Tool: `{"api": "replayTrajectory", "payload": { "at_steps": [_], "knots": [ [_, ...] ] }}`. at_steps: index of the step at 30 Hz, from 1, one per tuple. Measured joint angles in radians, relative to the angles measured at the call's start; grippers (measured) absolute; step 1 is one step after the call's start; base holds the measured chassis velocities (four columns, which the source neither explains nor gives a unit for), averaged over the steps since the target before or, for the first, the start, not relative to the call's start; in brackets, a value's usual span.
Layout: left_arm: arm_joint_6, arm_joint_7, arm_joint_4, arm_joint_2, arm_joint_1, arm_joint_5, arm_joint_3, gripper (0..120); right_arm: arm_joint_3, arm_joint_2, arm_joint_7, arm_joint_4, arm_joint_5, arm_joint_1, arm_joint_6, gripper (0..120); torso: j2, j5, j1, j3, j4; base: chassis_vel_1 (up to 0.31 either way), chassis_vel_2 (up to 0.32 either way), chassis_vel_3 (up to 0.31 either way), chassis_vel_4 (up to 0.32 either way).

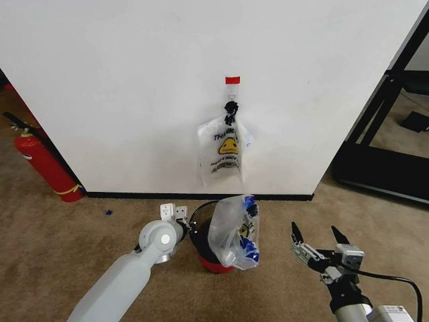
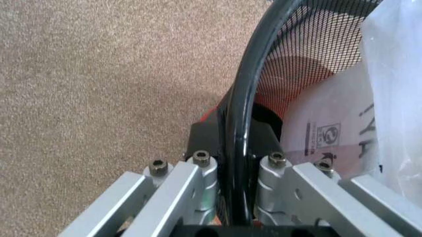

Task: Pick up the garbage bag from the wall and place it over the trash bin.

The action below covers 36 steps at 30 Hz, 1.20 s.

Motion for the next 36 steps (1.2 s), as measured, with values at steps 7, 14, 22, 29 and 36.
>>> {"api": "replayTrajectory", "payload": {
  "at_steps": [7, 14, 22, 29, 36],
  "knots": [
    [0.027, -0.010, -0.027, 0.004, 0.008, -0.004, -0.003, 34, -0.001, 0.000, 0.000, 0.003, -0.001, -0.004, 0.000, 100, 0.000, 0.0000, 0.000, 0.000, -0.0001, 0.000, 0.000, 0.000, 0.000],
    [0.036, -0.008, -0.055, 0.020, 0.025, -0.006, -0.029, 57, -0.003, -0.002, 0.000, 0.006, -0.001, -0.006, 0.000, 100, 0.000, -0.0001, 0.000, 0.000, -0.0001, 0.000, 0.000, 0.000, 0.000],
    [0.036, -0.002, -0.147, 0.076, 0.060, 0.016, -0.076, 88, -0.015, -0.003, 0.000, 0.007, -0.008, -0.004, 0.000, 100, 0.000, -0.0004, 0.000, 0.000, -0.0002, 0.000, 0.000, 0.000, 0.000],
    [0.013, 0.039, -0.320, 0.162, 0.085, 0.201, -0.088, 100, 0.019, -0.003, 0.086, -0.018, 0.003, 0.038, -0.097, 100, 0.000, 0.0002, 0.000, 0.000, 0.0001, 0.000, 0.000, 0.000, 0.000],
    [0.033, 0.136, -0.445, 0.202, 0.045, 0.420, 0.041, 100, 0.073, 0.000, 0.162, -0.047, 0.092, 0.087, -0.185, 100, 0.000, 0.0001, 0.000, 0.000, 0.0001, 0.000, 0.000, 0.000, 0.000]
  ]
}}
